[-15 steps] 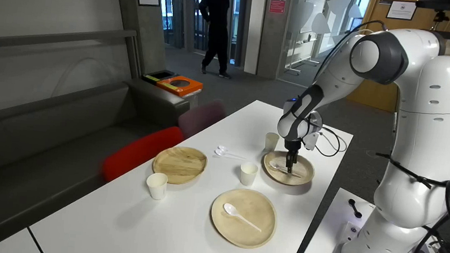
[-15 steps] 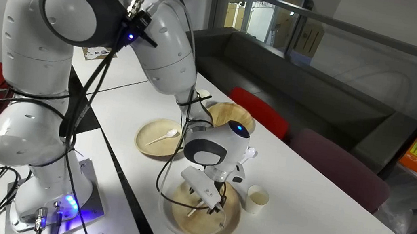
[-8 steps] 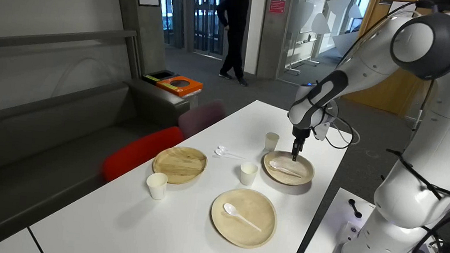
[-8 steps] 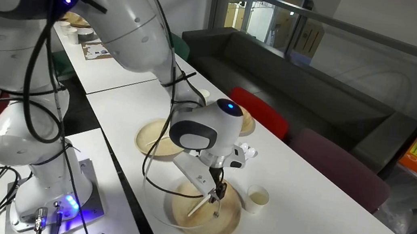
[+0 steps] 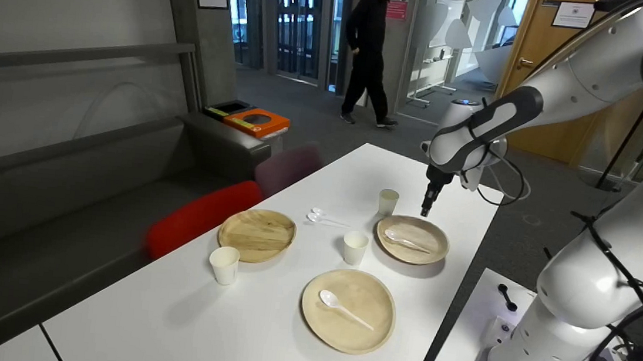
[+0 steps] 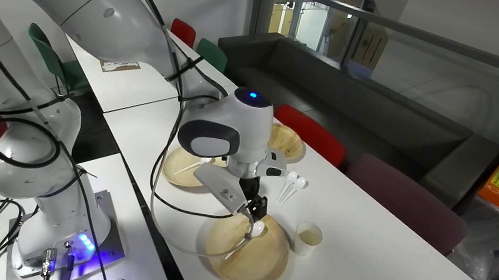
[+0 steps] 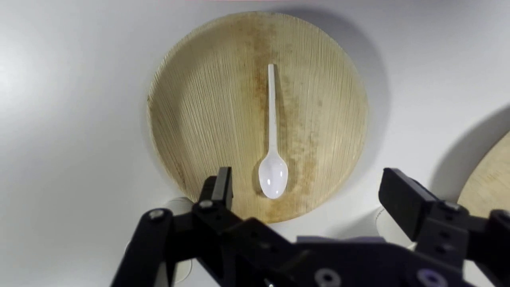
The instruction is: Put one spoon on the right plate
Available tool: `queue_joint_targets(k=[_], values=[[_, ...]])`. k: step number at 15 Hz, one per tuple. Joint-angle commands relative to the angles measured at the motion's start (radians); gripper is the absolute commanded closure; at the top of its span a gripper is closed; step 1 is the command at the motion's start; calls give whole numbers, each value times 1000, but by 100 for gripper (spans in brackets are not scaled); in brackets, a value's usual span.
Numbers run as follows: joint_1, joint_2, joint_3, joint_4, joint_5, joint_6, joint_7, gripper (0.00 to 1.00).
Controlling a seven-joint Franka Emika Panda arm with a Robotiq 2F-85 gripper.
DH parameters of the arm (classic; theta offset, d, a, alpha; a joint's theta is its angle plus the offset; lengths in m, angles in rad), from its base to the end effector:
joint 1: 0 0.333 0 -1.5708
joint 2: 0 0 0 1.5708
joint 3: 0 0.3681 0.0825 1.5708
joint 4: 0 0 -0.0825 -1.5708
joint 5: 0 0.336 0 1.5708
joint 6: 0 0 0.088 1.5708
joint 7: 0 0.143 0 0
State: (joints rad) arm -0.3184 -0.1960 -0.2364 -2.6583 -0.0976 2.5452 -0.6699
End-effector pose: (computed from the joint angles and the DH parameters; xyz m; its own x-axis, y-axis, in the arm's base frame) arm 0.3264 -0.2028 0.3632 0.9792 0.1963 0.0521 0.1931 -0.9793 0.0609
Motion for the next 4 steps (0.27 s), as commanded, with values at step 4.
queue_joint_targets(k=[4], values=[[37, -34, -36, -20, -15, -3, 10, 0]])
